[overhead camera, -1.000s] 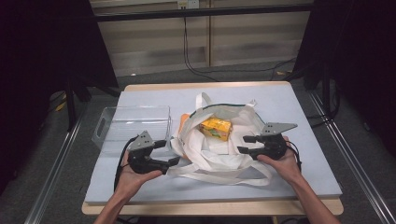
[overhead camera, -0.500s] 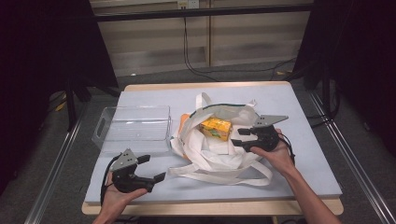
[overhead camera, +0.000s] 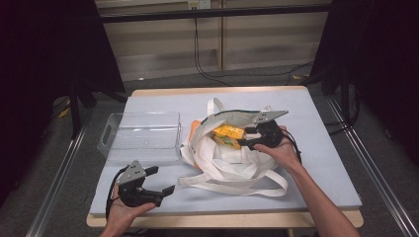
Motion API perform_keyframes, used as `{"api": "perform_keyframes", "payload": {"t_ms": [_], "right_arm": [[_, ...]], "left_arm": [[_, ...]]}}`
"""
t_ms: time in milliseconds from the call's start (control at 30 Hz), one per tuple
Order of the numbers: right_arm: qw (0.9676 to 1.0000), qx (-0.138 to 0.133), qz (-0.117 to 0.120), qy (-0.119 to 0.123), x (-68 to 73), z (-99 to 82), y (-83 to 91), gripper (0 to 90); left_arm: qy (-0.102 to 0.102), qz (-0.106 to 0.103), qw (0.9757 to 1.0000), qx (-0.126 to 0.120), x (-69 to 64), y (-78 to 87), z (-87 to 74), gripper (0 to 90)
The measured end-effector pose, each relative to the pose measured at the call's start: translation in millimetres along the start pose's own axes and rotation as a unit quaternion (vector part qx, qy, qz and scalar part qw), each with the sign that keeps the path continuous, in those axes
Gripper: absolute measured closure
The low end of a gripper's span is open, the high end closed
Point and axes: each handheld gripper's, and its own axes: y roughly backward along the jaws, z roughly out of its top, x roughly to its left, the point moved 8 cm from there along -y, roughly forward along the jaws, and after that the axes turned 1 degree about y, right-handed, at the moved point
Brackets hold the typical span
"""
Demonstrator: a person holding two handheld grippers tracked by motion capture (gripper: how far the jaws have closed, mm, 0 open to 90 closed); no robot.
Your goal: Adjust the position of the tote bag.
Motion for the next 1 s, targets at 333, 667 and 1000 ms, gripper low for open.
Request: {"api": "perform_keyframes", "payload": {"t_ms": [333,667,1000], "right_arm": [[0.9995,0.028,-0.007,0.011,-3.5,3.1,-13.7,40.8],[0.9983,0.053,-0.015,0.02,-4.3,-4.1,-26.9,43.6],[0.9992,0.031,-0.003,0.023,0.4,4.2,-19.0,47.1]], "left_arm": [[0.0,0.001,1.0,-0.003,1.8,0.2,1.4,10.4],[0.001,0.0,1.0,-0.004,3.1,0.5,1.0,10.5],[0.001,0.002,1.0,-0.003,3.2,-0.1,1.4,10.6]]}}
